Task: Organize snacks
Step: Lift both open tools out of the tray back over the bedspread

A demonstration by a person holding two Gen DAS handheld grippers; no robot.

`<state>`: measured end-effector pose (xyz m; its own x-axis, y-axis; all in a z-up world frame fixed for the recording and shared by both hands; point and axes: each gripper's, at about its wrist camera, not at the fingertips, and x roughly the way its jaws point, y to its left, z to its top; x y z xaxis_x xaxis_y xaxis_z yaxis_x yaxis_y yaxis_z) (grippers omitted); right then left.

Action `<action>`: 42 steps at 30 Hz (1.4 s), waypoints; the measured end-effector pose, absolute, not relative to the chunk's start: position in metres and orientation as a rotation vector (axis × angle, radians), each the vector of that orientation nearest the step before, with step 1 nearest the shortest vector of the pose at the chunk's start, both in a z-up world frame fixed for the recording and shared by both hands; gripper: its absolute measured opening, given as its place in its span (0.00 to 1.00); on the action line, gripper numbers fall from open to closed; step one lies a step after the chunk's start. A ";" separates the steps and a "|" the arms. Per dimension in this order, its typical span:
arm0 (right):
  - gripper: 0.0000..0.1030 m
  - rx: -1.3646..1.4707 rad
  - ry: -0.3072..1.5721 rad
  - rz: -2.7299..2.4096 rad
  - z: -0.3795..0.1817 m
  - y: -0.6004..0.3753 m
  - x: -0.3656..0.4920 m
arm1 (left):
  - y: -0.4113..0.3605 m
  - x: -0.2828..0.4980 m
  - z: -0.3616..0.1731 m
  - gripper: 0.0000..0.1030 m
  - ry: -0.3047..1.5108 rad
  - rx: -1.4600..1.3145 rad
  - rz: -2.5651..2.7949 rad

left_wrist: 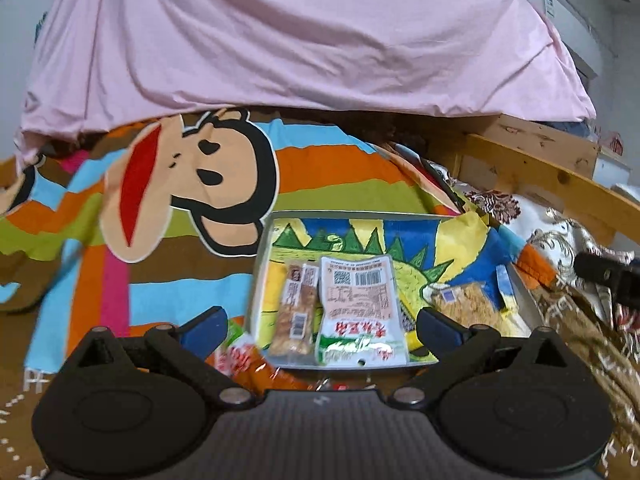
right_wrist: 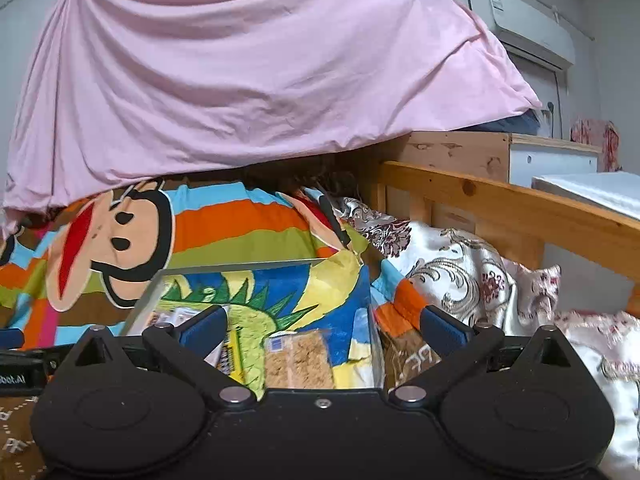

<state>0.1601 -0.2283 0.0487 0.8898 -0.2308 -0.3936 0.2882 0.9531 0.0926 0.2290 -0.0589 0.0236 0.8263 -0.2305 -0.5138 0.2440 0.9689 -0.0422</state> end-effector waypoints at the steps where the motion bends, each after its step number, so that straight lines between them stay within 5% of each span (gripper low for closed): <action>1: 0.99 0.156 0.389 -0.265 0.049 -0.227 0.155 | -0.059 0.223 0.025 0.99 0.537 0.038 -0.247; 42: 0.99 0.023 0.593 -0.180 0.027 -0.147 0.055 | -0.006 0.100 0.009 0.99 0.682 0.071 -0.101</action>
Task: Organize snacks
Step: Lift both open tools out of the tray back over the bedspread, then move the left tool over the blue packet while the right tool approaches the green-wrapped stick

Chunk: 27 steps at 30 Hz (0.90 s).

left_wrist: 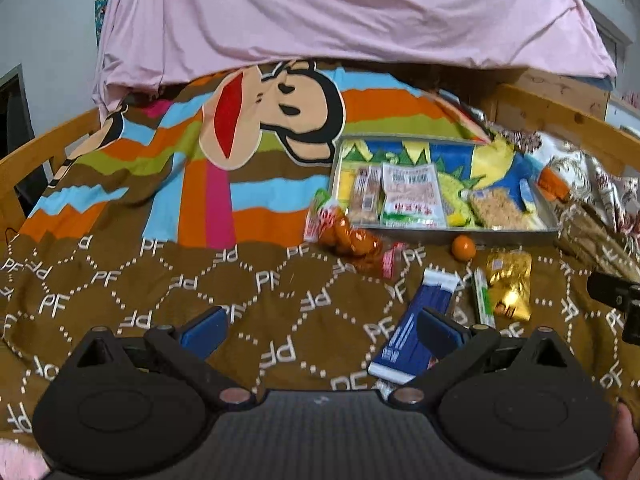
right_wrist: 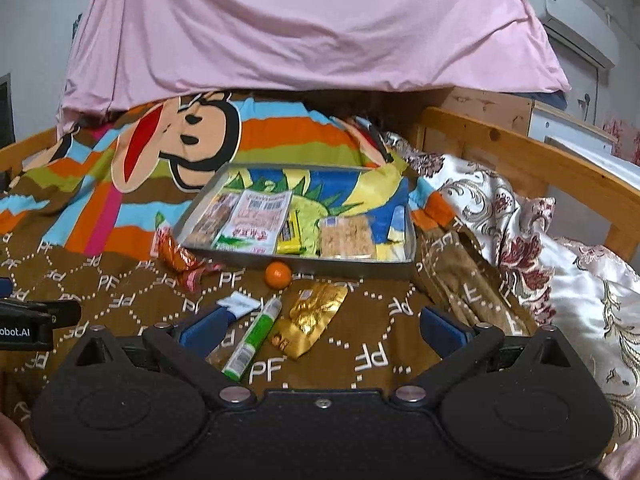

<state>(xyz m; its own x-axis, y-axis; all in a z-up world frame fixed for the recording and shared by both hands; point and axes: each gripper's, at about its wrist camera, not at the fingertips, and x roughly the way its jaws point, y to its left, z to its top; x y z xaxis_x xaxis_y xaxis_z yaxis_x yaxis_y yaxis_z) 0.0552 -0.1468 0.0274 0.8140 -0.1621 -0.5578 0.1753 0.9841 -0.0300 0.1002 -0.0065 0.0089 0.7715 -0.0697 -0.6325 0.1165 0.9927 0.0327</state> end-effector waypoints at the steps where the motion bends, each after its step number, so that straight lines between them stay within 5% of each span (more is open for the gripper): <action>1: 0.99 0.021 0.600 -0.181 0.026 -0.146 0.055 | -0.007 0.099 0.008 0.99 0.691 0.077 -0.099; 27: 0.99 0.000 0.775 -0.156 0.007 -0.136 0.070 | -0.009 0.108 -0.008 0.99 0.842 0.139 -0.027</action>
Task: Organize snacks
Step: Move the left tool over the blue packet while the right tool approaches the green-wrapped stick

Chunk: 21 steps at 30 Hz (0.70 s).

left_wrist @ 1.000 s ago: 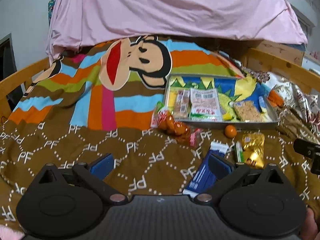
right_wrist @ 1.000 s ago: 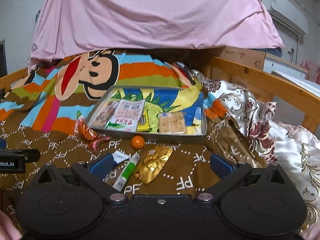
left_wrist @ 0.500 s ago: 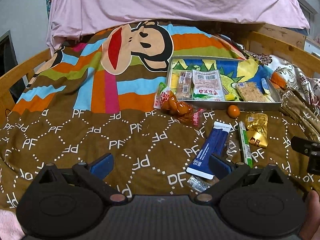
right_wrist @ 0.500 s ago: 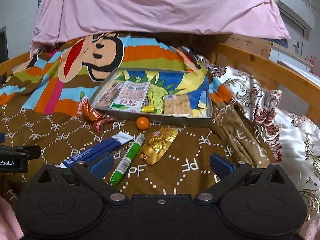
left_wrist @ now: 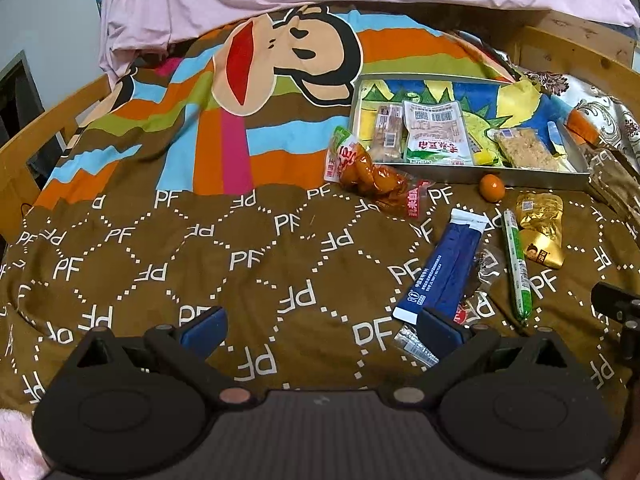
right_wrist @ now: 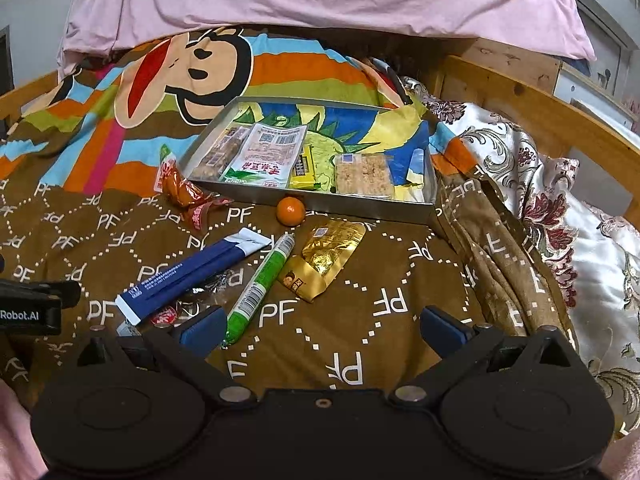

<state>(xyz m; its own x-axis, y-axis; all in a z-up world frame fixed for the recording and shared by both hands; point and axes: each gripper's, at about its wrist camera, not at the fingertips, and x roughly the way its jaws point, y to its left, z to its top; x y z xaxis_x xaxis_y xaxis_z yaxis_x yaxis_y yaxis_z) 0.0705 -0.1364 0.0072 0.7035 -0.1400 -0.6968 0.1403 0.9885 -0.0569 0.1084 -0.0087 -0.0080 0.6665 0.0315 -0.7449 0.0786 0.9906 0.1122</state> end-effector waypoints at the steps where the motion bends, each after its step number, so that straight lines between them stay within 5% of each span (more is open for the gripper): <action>1: 0.99 0.009 0.779 -0.154 0.007 -0.138 0.072 | -0.009 0.109 -0.008 0.99 0.843 0.137 -0.029; 21: 0.99 -0.080 0.947 -0.047 -0.019 -0.148 0.121 | -0.008 0.178 -0.026 0.99 1.043 0.089 -0.219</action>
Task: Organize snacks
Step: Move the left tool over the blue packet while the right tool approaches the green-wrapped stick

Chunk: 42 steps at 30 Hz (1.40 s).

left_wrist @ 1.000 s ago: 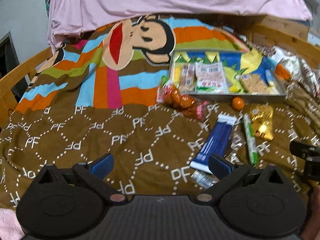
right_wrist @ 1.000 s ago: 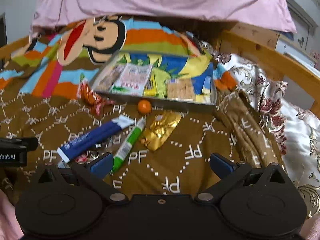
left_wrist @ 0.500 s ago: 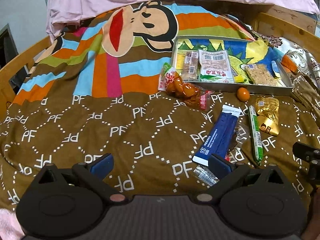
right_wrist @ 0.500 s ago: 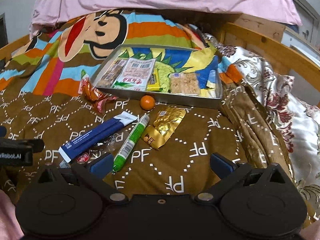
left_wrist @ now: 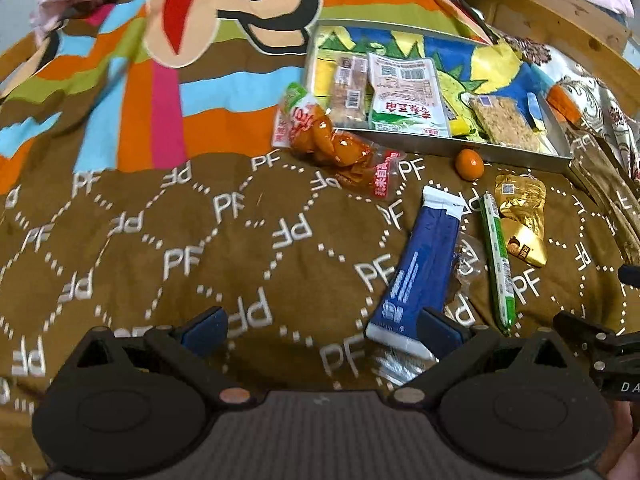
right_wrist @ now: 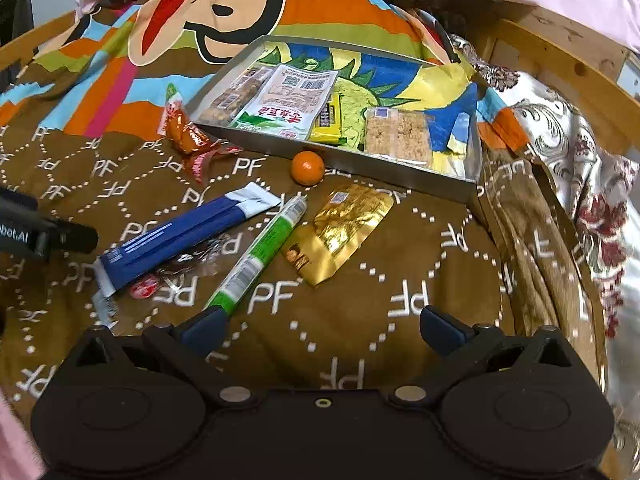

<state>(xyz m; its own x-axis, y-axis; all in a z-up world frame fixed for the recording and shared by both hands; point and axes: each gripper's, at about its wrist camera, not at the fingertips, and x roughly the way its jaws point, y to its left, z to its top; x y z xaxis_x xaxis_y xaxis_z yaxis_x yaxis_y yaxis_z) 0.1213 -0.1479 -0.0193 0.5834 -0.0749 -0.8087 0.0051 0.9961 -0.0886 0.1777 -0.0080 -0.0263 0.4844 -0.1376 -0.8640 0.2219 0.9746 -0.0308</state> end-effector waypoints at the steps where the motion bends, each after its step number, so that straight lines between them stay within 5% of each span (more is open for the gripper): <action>1: 0.99 -0.081 0.940 -0.052 -0.021 -0.148 0.124 | -0.010 0.182 -0.027 0.99 1.035 0.104 -0.231; 42: 0.99 -0.390 0.905 -0.141 -0.064 -0.117 0.163 | -0.037 0.229 -0.053 0.99 1.025 0.250 -0.333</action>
